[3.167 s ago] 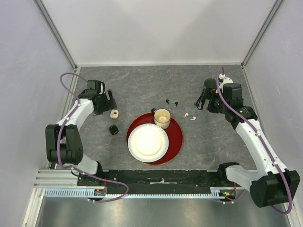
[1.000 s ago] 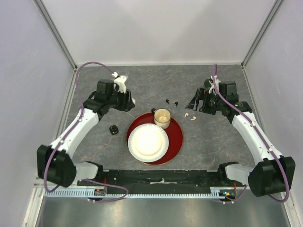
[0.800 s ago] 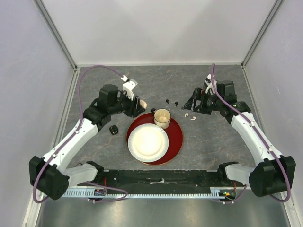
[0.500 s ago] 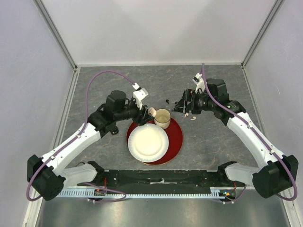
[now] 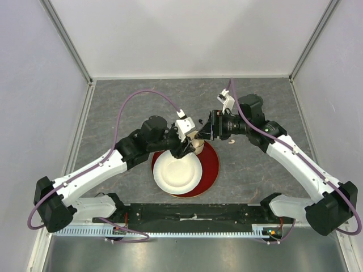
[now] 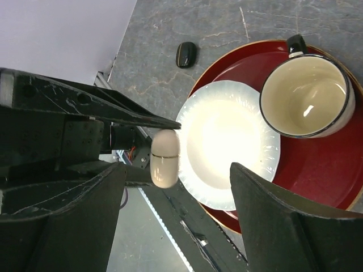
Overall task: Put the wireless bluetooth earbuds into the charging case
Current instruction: Pick up the charging case at the center of the board.
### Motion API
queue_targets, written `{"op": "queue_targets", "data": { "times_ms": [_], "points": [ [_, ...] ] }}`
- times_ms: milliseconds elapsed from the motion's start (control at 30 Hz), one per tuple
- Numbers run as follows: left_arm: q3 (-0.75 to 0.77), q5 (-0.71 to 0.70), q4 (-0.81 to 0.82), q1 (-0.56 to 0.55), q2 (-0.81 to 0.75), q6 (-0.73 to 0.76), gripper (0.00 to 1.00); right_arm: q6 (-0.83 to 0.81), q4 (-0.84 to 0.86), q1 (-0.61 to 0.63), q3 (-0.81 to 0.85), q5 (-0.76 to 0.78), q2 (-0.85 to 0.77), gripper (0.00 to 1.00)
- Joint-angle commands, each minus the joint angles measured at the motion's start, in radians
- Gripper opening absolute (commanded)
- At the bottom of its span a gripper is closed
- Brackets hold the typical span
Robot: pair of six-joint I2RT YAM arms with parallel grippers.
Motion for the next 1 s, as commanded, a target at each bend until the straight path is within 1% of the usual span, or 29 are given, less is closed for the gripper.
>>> {"op": "queue_targets", "data": {
  "times_ms": [0,67,100,233,367,467,567,600,700,767,867,900,967],
  "points": [
    [0.051,-0.063,0.057,-0.038,0.019,0.057,0.17,0.013,0.040,0.027,0.044,0.010,0.017,0.80],
    [0.054,-0.080,0.063,-0.046,0.027,0.060,0.17,0.014,0.037,0.036,0.041,0.025,0.023,0.79],
    [0.057,-0.084,0.061,-0.052,0.030,0.062,0.17,0.013,0.038,0.040,0.039,0.028,0.023,0.76],
    [0.064,-0.103,0.075,-0.058,0.032,0.063,0.17,0.000,0.028,0.056,0.038,0.033,0.033,0.72],
    [0.069,-0.101,0.084,-0.064,0.030,0.073,0.18,-0.019,0.009,0.077,0.045,0.036,0.048,0.67],
    [0.069,-0.097,0.084,-0.067,0.029,0.076,0.18,-0.024,0.008,0.085,0.045,0.043,0.054,0.65],
    [0.067,-0.100,0.084,-0.072,0.025,0.074,0.18,-0.024,0.008,0.091,0.045,0.060,0.057,0.60],
    [0.067,-0.098,0.084,-0.073,0.024,0.074,0.18,-0.027,0.008,0.091,0.045,0.065,0.054,0.56],
    [0.066,-0.098,0.083,-0.075,0.021,0.074,0.18,-0.032,0.008,0.093,0.045,0.070,0.051,0.53],
    [0.066,-0.101,0.078,-0.075,0.022,0.076,0.18,-0.032,0.006,0.093,0.049,0.085,0.040,0.53],
    [0.064,-0.103,0.069,-0.075,0.027,0.077,0.18,-0.035,0.008,0.093,0.050,0.119,0.022,0.60],
    [0.063,-0.106,0.069,-0.075,0.027,0.076,0.18,-0.038,0.008,0.093,0.050,0.120,0.017,0.61],
    [0.061,-0.107,0.066,-0.075,0.029,0.074,0.18,-0.036,0.006,0.094,0.055,0.129,0.010,0.60]
  ]
}}
